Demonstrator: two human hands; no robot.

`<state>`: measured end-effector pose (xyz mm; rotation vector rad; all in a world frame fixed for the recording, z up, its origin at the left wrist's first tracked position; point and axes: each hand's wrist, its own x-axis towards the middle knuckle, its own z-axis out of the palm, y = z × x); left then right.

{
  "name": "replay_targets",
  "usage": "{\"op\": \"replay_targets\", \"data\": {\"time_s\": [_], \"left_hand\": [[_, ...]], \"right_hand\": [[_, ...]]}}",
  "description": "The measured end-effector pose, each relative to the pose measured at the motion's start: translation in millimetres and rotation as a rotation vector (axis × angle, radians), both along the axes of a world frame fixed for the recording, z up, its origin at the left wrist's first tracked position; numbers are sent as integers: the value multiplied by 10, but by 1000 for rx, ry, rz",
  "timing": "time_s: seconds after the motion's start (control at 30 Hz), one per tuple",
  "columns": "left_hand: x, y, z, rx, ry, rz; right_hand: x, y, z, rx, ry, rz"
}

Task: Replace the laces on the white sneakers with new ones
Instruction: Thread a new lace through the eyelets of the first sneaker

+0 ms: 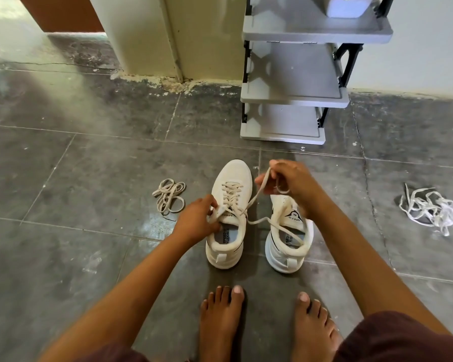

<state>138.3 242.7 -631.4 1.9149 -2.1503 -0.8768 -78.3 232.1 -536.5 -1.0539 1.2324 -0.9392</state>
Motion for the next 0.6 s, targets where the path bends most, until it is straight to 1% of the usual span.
{"op": "replay_targets", "data": {"time_s": [0.07, 0.23, 0.27, 0.3, 0.33, 0.37, 0.43, 0.53, 0.6], "left_hand": [[-40, -26, 26, -53, -21, 24], [4, -46, 38, -106, 15, 78], [13, -47, 47, -109, 11, 86], [15, -49, 53, -113, 1, 81], [10, -46, 56, -116, -11, 73], [2, -39, 56, -118, -20, 72], [-7, -27, 52, -127, -19, 97], [-24, -7, 38, -153, 7, 147], [-54, 3, 33, -169, 3, 145]], "right_hand": [[97, 34, -65, 62, 129, 111], [161, 50, -324, 203, 613, 392], [186, 56, -380, 186, 711, 456], [206, 56, -436, 117, 827, 497], [230, 55, -481, 14, 947, 501], [256, 52, -516, -76, 1028, 466], [295, 35, -581, -165, 1054, 406], [341, 11, -694, -111, 1029, 465], [339, 14, -738, -88, 983, 439]]}}
